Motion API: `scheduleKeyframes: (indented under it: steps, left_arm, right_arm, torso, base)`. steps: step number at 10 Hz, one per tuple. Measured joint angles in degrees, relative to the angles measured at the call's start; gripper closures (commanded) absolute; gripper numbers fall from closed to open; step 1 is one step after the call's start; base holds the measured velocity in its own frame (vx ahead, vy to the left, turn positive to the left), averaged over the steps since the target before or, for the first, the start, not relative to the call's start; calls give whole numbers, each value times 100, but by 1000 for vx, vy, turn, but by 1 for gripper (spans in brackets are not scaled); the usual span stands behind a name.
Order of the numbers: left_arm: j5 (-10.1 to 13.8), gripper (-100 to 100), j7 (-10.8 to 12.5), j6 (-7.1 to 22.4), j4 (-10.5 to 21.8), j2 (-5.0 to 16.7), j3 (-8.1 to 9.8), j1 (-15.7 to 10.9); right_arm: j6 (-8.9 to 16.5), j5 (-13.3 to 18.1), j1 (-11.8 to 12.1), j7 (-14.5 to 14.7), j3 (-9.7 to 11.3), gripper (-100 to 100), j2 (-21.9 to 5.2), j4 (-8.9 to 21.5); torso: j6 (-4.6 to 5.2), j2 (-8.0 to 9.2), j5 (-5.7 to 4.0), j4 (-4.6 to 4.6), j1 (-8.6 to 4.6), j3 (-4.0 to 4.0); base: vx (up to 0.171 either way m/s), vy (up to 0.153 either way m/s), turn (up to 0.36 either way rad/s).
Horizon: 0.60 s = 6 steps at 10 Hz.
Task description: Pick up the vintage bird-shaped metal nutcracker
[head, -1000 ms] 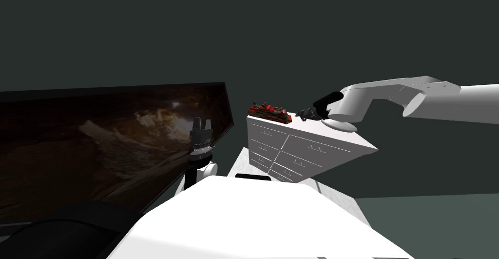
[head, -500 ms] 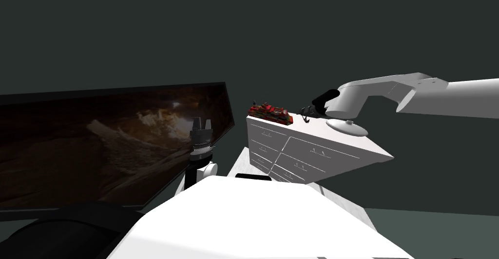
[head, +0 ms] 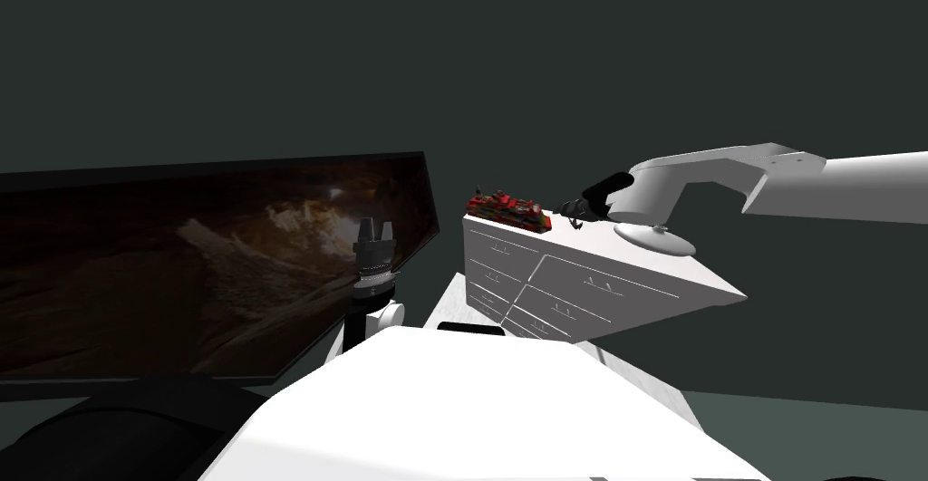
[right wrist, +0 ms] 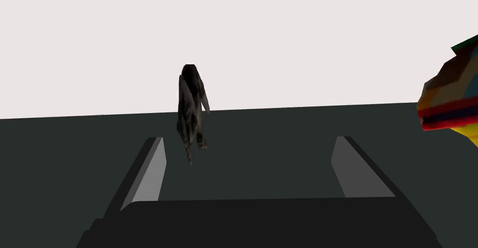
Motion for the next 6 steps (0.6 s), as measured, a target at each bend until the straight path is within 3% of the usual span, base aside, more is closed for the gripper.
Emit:
scheduleKeyframes:
  steps: [1, 2, 4, 6]
  left_arm:
    - [0, 0, 0, 0, 0, 0, 0, 0]
    - [0, 0, 0, 0, 0, 0, -1, -1]
    - [0, 0, 0, 0, 0, 0, 0, 0]
    - [0, 0, 0, 0, 0, 0, 0, 0]
  right_arm:
    - [10, 43, 3, -34, 121, -100, 14, -45]
    - [-119, 214, -144, -182, 292, -100, -63, 104]
    - [-468, 379, -430, -464, 645, -100, -148, 280]
    - [-679, 391, -537, -444, 994, -100, -70, 264]
  torso:
    - [0, 0, 0, 0, -1, 0]
    - [-7, 1, 7, 0, 24, 0]
    - [-9, -4, 11, 2, 32, -1]
    - [-2, -5, 1, -3, 9, -4]
  base:
    - [-17, 58, 213]
    - [-17, 77, 169]
    - [3, 29, 5]
    - [3, 0, 3]
